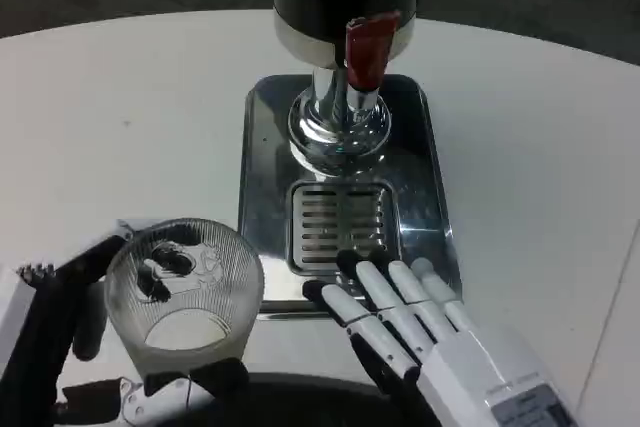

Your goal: Grasp the cup under the faucet to collect the drink, then remove the cup.

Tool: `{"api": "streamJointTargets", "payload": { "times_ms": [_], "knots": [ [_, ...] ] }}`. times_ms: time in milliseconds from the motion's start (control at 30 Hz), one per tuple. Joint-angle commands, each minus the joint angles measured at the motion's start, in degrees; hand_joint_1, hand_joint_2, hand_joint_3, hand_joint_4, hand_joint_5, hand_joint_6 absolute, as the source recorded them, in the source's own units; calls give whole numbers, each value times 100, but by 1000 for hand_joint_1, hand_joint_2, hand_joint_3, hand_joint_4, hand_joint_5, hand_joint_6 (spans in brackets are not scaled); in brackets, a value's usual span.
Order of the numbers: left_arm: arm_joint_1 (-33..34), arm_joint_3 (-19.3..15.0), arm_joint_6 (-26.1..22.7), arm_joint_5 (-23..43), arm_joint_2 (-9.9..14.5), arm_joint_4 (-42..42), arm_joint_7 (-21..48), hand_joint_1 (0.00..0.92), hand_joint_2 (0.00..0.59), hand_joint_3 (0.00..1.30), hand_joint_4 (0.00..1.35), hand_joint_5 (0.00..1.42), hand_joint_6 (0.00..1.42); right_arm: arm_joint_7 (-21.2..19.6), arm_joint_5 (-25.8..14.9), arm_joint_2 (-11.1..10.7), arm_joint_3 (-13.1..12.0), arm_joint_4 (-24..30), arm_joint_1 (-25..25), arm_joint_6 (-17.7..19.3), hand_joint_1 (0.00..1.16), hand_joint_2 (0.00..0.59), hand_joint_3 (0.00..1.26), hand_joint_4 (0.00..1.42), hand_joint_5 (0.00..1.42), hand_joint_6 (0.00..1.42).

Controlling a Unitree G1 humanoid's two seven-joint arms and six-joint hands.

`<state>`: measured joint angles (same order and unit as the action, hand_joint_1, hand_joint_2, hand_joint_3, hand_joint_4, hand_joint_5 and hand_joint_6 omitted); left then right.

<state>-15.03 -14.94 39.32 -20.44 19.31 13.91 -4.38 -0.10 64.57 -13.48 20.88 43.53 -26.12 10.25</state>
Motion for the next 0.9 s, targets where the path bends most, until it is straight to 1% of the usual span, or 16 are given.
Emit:
{"api": "streamJointTargets", "payload": {
  "times_ms": [33,167,267,367,500,600,800,900],
  "knots": [
    [17,12,12,109,-31,68,5,517,115,983,1098,1237,1342,-2,-3,50,-25,80,-89,26,422,515,129,0,0,2],
    [36,66,48,25,-60,16,-27,517,115,983,1098,1237,1342,2,7,78,-50,106,-146,10,424,515,132,0,0,2],
    [172,106,25,-108,-87,-137,-100,517,115,983,1098,1237,1342,7,13,101,-72,122,-184,6,426,515,133,0,0,2],
    [374,137,-24,-214,-137,-233,-156,517,115,983,1098,1237,1342,37,-4,126,-96,139,-211,1,427,515,133,0,0,4],
    [847,218,-87,-490,-203,-455,-303,517,115,983,1098,1237,1341,45,4,163,-135,185,-273,-14,429,515,136,8,0,20],
    [1232,308,-105,-906,-171,-774,-554,517,115,983,1098,1237,1341,32,6,197,-152,203,-338,-26,430,515,141,10,0,25],
    [1887,543,-203,-1298,-88,-1613,-985,517,115,983,1098,1237,1341,-39,27,253,-209,266,-491,-11,432,515,145,16,3,28],
    [2361,707,-257,-1522,-17,-2219,-1281,517,115,983,1098,1237,1341,-48,3,268,-288,317,-568,-21,432,515,145,19,8,29]
  ]
}}
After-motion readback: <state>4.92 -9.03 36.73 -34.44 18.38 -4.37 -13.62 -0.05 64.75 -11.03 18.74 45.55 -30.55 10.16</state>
